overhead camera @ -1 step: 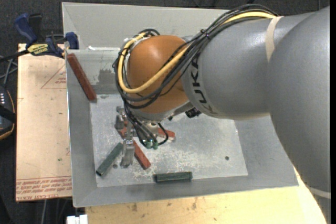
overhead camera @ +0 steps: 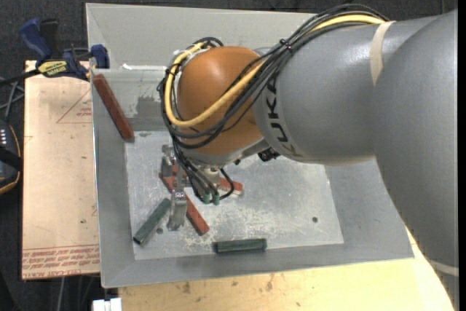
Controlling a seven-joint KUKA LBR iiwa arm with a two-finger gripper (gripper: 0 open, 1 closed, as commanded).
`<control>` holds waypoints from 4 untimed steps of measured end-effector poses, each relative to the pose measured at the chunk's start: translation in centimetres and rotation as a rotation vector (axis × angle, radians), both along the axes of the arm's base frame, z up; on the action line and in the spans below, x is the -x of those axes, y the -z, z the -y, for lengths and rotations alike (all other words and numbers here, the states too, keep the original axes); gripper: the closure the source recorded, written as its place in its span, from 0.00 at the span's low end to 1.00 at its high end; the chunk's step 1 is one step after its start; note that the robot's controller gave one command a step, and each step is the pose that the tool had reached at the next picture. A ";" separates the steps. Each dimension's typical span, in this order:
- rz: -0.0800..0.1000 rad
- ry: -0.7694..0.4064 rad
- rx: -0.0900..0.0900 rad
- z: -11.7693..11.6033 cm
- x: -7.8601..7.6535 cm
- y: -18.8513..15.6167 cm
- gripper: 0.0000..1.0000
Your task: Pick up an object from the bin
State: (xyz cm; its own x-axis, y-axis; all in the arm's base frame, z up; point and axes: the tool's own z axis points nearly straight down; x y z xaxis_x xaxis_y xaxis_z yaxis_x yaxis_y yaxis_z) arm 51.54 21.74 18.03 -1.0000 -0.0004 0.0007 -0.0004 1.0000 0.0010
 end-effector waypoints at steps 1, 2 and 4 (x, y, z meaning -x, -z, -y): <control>0.009 -0.290 -0.001 -1.6 -0.2 4.9 0.00; -0.003 -0.481 0.000 -2.1 0.7 8.7 0.00; -0.002 -0.741 -0.001 -1.6 1.2 11.4 0.00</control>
Offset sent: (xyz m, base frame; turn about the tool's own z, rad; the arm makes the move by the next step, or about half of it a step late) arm -0.0135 0.0282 -0.0490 -0.4960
